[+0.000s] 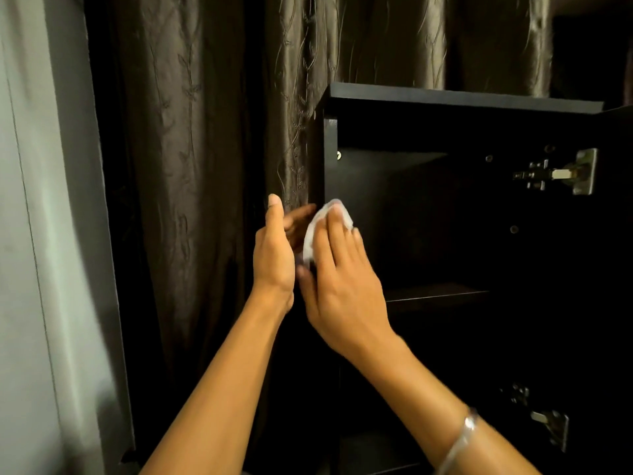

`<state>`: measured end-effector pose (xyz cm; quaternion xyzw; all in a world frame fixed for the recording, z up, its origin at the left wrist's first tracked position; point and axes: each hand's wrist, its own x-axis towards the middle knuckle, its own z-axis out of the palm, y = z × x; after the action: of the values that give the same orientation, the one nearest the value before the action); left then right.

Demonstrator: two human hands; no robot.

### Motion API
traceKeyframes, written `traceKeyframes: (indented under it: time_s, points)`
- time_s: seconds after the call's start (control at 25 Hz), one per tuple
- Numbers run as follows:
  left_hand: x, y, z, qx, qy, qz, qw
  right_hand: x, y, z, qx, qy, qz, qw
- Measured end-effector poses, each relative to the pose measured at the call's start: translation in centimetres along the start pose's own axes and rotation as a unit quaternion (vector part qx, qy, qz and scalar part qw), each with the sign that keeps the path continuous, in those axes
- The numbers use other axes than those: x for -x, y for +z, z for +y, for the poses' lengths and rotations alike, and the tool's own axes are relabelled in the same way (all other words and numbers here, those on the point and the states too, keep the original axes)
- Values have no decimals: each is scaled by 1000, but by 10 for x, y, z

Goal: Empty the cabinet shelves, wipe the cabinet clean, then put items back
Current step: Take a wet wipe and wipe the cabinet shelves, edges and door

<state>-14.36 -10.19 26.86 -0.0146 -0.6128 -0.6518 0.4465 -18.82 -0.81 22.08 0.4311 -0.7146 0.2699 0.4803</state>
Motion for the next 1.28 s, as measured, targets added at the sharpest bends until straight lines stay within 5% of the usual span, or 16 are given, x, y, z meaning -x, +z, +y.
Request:
traceKeyframes:
  time_s: [0.2,0.4,0.56,0.68,0.84,1.0,1.12,1.28]
  points:
    - [-5,-3,5,25,-5,15,1000,-97,-27,5,14,8,46,999]
    - [2,-4,2,-41,22,27,999,65,14,4,69,-45,-44,996]
    - [2,3,-3,-110,68,23,991,100,9,58,60,-159,3,985]
    - [4,9,-4,-183,107,11,977,82,-17,117,83,-54,65,993]
    - [8,26,-8,-193,130,29,972,76,-43,144,83,135,42,987]
    - [2,47,-23,-270,168,84,944,57,-21,57,26,12,-77,997]
    - [1,52,-28,-327,169,120,922,49,-28,58,12,-54,-148,988]
    - [13,54,-32,-358,223,144,895,62,-74,153,116,98,-142,978]
